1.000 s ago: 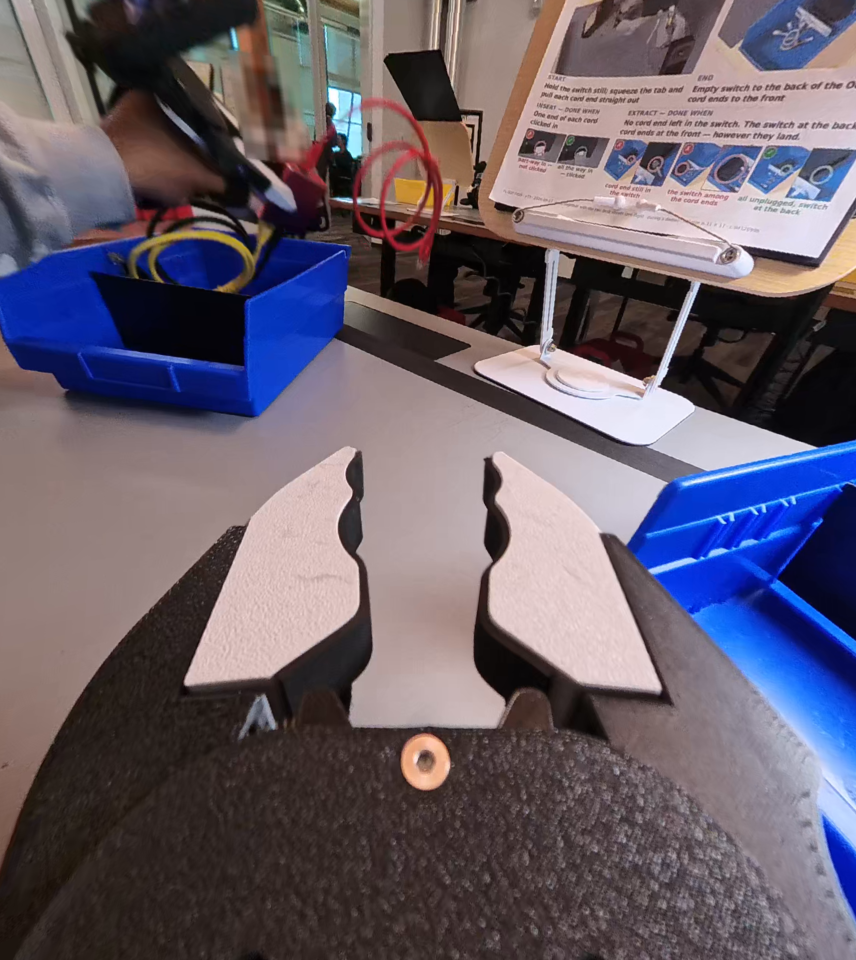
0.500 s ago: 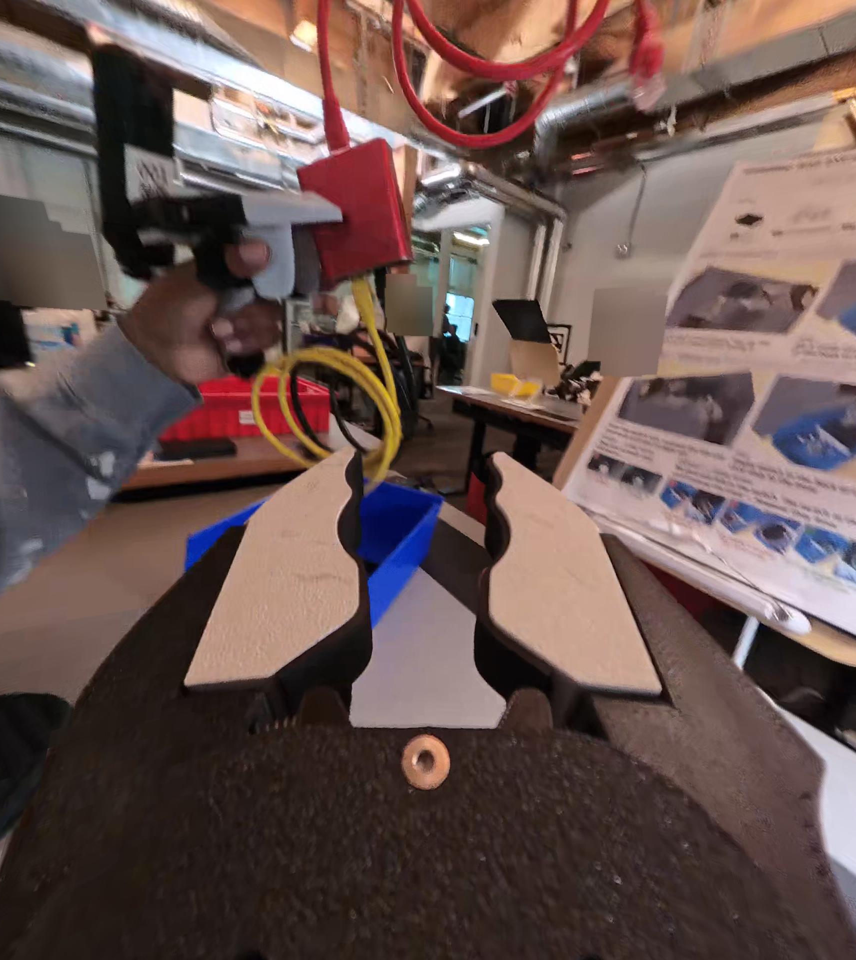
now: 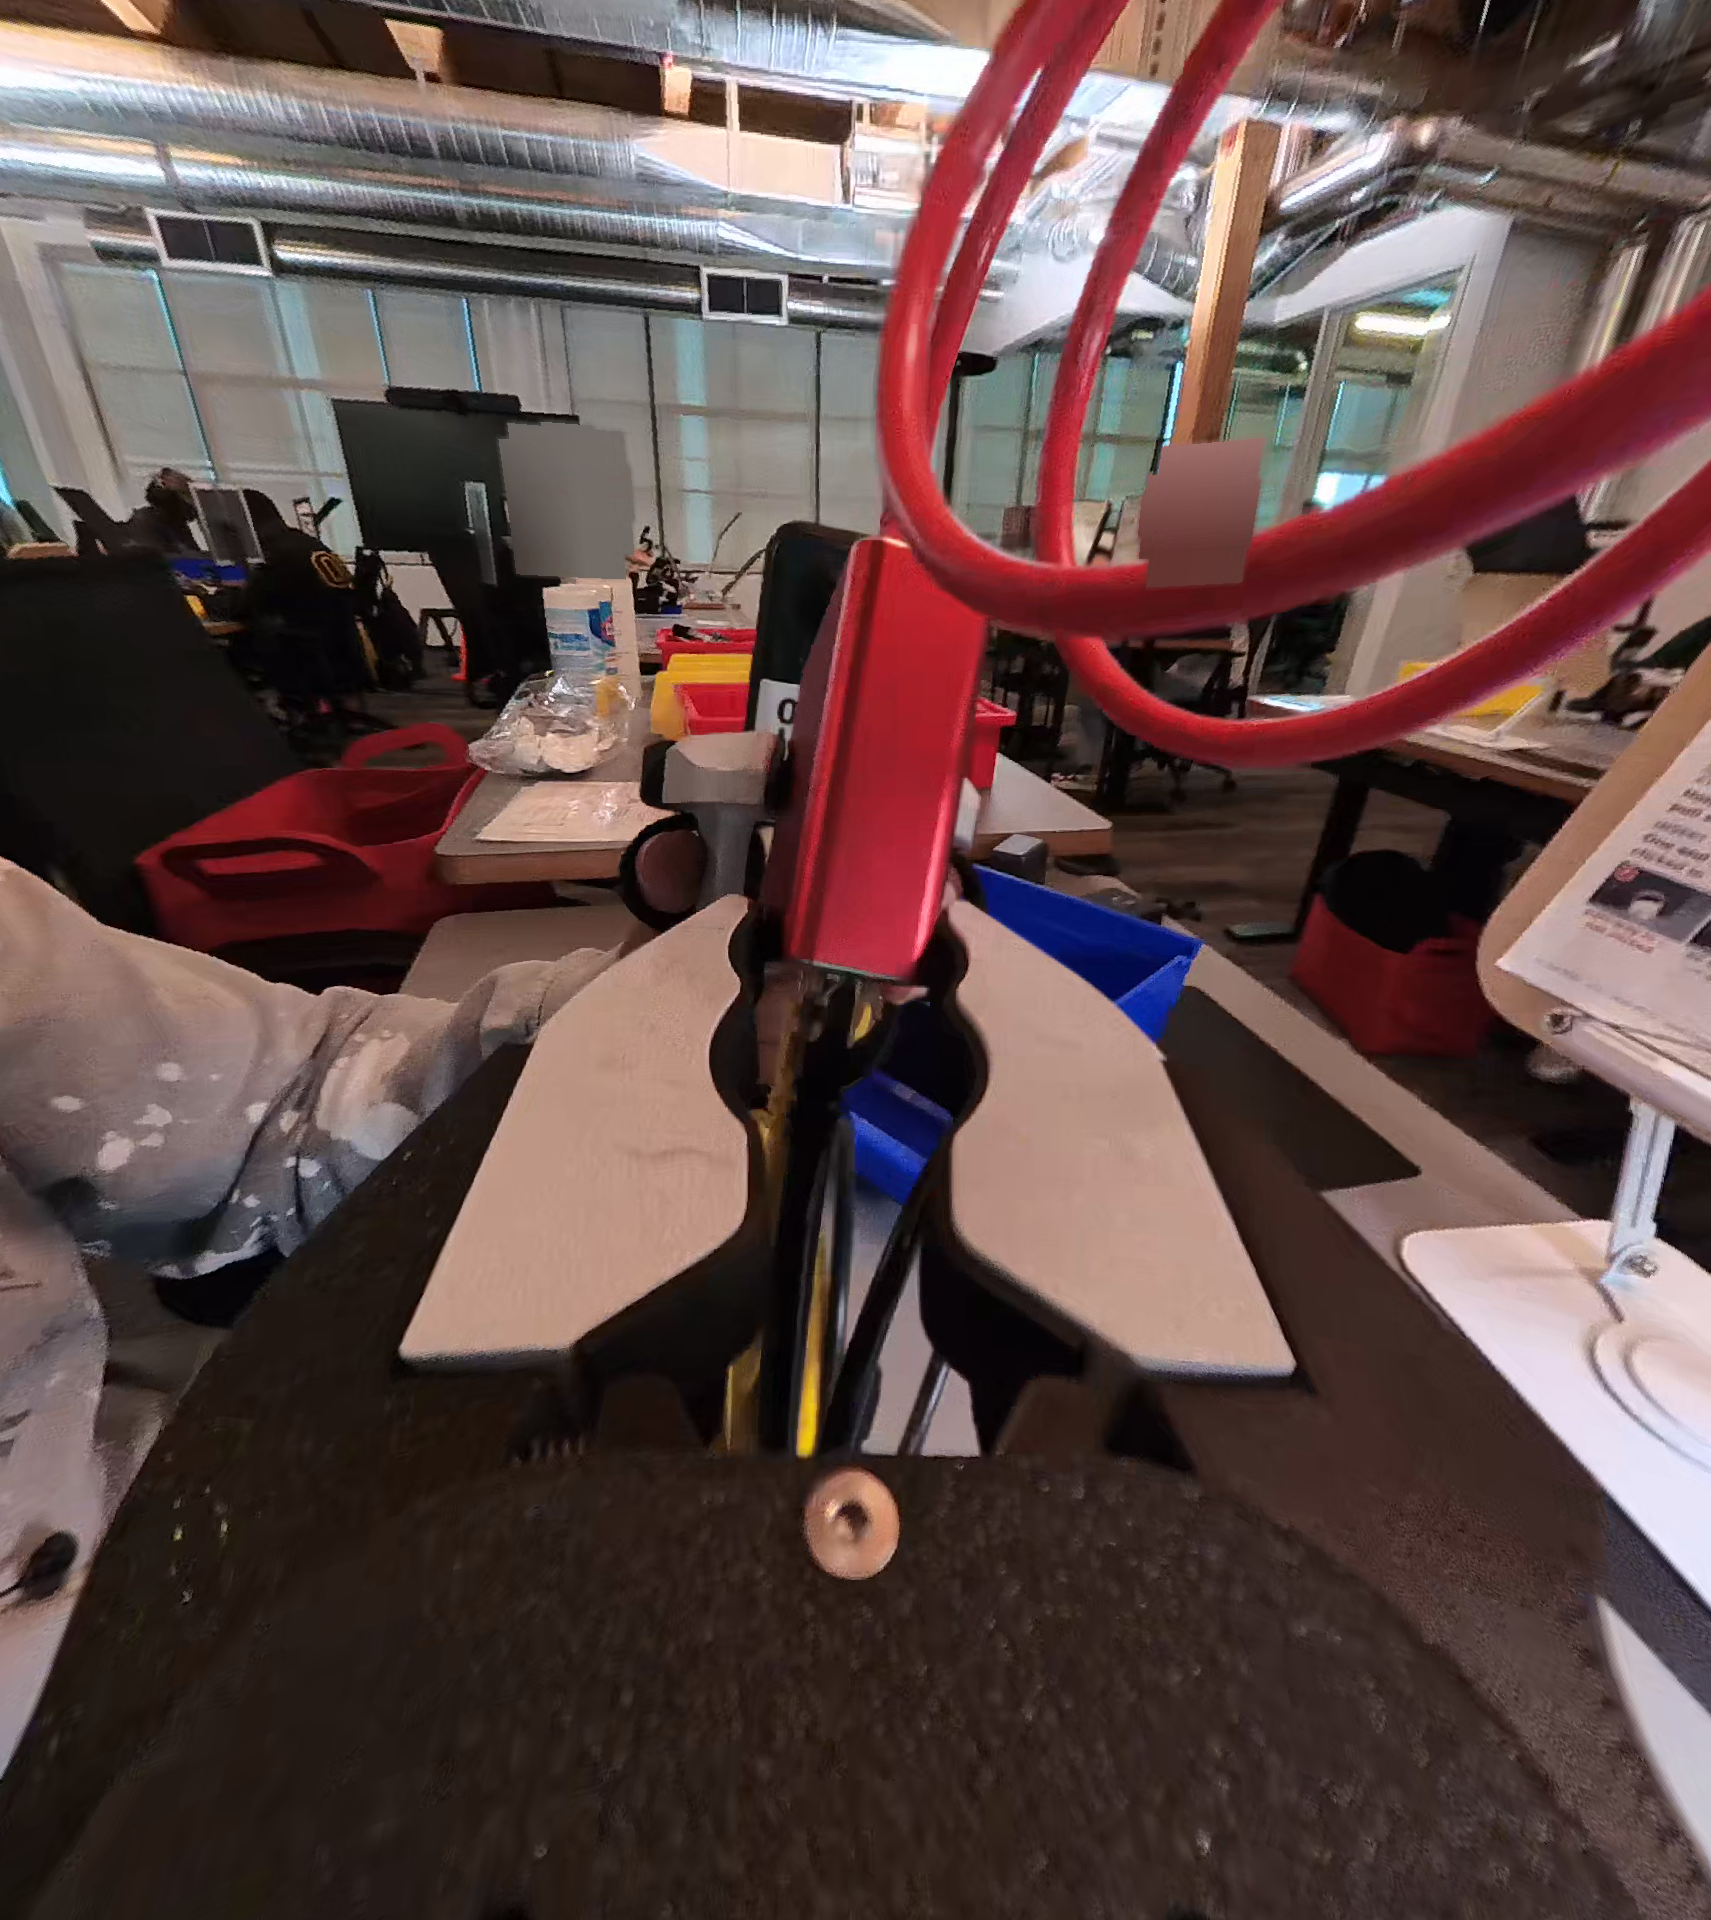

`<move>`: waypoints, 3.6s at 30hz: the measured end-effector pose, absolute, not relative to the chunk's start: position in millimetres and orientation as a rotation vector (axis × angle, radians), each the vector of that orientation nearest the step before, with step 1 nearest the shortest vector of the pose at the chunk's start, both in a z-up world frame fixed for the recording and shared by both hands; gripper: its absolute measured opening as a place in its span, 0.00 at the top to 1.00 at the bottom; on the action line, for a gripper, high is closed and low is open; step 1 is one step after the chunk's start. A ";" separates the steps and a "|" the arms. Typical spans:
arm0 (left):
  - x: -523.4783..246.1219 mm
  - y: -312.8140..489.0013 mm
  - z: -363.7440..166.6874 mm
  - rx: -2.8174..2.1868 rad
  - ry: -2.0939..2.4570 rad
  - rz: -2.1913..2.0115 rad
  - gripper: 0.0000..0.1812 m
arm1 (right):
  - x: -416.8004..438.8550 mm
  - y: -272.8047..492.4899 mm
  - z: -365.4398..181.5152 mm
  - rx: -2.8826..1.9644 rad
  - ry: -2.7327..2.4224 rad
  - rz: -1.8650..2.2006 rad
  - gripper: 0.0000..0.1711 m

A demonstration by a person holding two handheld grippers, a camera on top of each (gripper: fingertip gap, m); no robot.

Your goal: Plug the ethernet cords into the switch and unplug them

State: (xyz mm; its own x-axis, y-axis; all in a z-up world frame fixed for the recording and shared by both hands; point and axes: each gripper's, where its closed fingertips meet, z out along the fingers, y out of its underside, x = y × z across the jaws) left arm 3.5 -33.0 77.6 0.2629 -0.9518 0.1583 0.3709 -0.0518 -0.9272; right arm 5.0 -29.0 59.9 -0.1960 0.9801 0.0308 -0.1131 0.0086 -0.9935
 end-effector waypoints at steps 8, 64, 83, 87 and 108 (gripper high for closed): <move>8.5 -32.3 46.6 -1.327 0.737 -1.261 0.83 | 10.4 -36.0 43.5 -1.118 -1.429 1.331 0.84; -20.1 7.1 20.2 -1.355 0.510 -1.296 0.82 | -26.8 0.2 5.1 -1.254 -1.223 1.366 0.85; 10.7 14.1 -43.8 -1.494 0.813 -0.980 0.70 | 11.4 14.9 -46.1 -1.464 -1.626 0.944 0.85; 27.7 -12.4 -51.1 -1.451 1.007 -1.049 0.79 | 14.4 -13.1 -72.1 -1.403 -1.883 0.887 0.85; -71.1 26.8 24.5 -1.314 0.364 -0.920 0.84 | -46.7 -108.9 -6.5 -1.215 -1.653 1.264 0.84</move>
